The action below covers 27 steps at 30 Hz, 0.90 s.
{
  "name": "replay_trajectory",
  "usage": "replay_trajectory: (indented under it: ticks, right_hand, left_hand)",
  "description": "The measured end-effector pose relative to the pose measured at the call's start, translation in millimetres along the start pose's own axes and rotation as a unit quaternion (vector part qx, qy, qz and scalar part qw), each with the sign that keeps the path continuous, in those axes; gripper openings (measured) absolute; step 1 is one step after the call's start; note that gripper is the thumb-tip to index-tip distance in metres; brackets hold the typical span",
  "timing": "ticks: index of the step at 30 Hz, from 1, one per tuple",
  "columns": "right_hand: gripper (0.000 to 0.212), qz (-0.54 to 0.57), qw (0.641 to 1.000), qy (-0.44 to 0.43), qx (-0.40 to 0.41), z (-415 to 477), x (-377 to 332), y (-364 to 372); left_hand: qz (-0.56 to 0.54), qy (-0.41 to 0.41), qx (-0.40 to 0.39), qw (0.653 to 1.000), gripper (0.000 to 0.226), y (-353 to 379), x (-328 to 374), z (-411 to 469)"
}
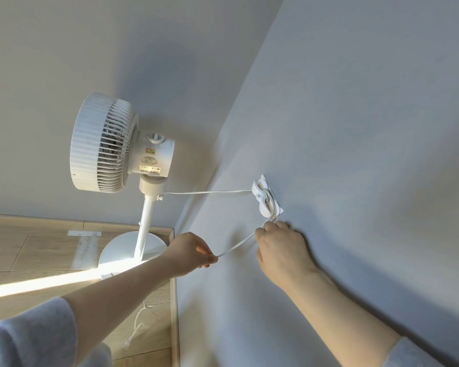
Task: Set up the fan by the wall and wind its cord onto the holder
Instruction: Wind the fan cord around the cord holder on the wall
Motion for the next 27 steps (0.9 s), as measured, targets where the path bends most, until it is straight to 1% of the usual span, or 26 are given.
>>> replay_trajectory:
  ticks: [2,3,5,6,7,8,9,10,12,13,14,15,16,17,18,20,22,26,27]
  right_hand:
    - [0.049,0.020,0.999,0.006,0.025,5.6,0.2,-8.3]
    - [0.049,0.019,0.999,0.009,0.033,7.5,0.1,-11.4]
    - [0.034,0.009,0.999,0.008,0.032,12.7,-0.7,-10.7]
    - [0.026,0.004,1.000,0.009,0.016,16.3,-0.1,-2.5]
    - [0.023,-0.002,1.000,0.018,0.001,19.6,1.1,3.3]
    - [0.029,-0.005,0.999,0.029,-0.021,21.6,2.5,5.7]
    - [0.042,-0.007,0.999,0.040,-0.019,23.9,4.8,4.4]
    - [0.051,-0.008,0.999,0.039,-0.025,25.6,4.2,3.4]
    - [0.050,-0.008,0.998,0.010,-0.064,28.4,-0.5,16.3]
    - [0.049,0.008,0.997,0.010,-0.075,29.3,-0.8,18.9]
    - [0.055,0.015,0.998,0.012,-0.064,29.8,-2.6,16.8]
    - [0.068,0.002,0.999,0.012,-0.045,28.9,-5.1,14.9]
    - [0.083,0.012,0.999,0.012,-0.027,28.4,-7.7,16.1]
    - [0.088,0.025,0.999,0.028,-0.033,29.6,-7.2,23.6]
    - [0.083,0.038,0.998,0.029,-0.029,32.7,-9.2,30.6]
    - [0.064,0.048,0.998,0.016,-0.033,35.2,-17.1,37.7]
    - [0.044,0.044,0.999,0.021,-0.020,36.6,-23.0,28.4]
    - [0.037,0.032,0.998,0.053,0.026,47.3,-23.3,20.8]
    - [0.035,0.039,0.997,0.061,0.022,50.5,-22.7,21.6]
  left_hand:
    - [0.005,-0.007,-0.002,1.000,0.019,5.8,-3.4,6.1]
    - [0.009,-0.009,-0.002,1.000,0.020,8.8,-4.7,9.0]
    - [0.017,-0.010,-0.001,1.000,0.021,14.8,-5.1,14.8]
    - [0.019,-0.011,0.000,1.000,0.021,17.6,-5.2,17.2]
    - [0.018,-0.013,0.000,1.000,0.020,20.3,-6.0,19.6]
    - [0.013,-0.016,0.000,1.000,0.019,22.9,-7.3,21.3]
    - [0.008,-0.018,0.001,1.000,0.019,25.2,-8.9,22.2]
    - [0.003,-0.020,0.001,1.000,0.019,27.2,-10.7,23.0]
    - [-0.010,-0.019,0.002,1.000,0.018,29.3,-14.0,23.4]
    - [-0.018,-0.017,0.001,1.000,0.017,29.2,-16.1,23.1]
    - [-0.029,-0.015,-0.002,0.999,0.017,28.3,-17.7,22.4]
    - [-0.038,-0.013,-0.008,0.999,0.016,26.6,-20.5,21.6]
    - [-0.044,-0.010,-0.013,0.999,0.016,23.7,-23.5,20.6]
    - [-0.050,-0.007,-0.017,0.999,0.018,19.4,-26.8,19.3]
    - [-0.056,-0.004,-0.020,0.998,0.021,14.6,-30.1,17.7]
    - [-0.074,-0.009,-0.026,0.997,0.025,3.4,-38.2,13.6]
    - [-0.077,-0.014,-0.032,0.996,0.025,-9.2,-46.0,9.8]
    - [-0.086,-0.020,-0.009,0.996,0.019,-34.0,-58.6,12.6]
    - [-0.098,-0.030,0.002,0.995,0.018,-39.4,-62.5,14.0]
Point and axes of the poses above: each hand's wrist, its own z-axis towards the middle knuckle, its own y-axis out of the palm, x = y × z, the point moved 10 cm from there along z, towards the middle knuckle, and after that the axes turned 14 degrees about y, right-handed, at the moved point
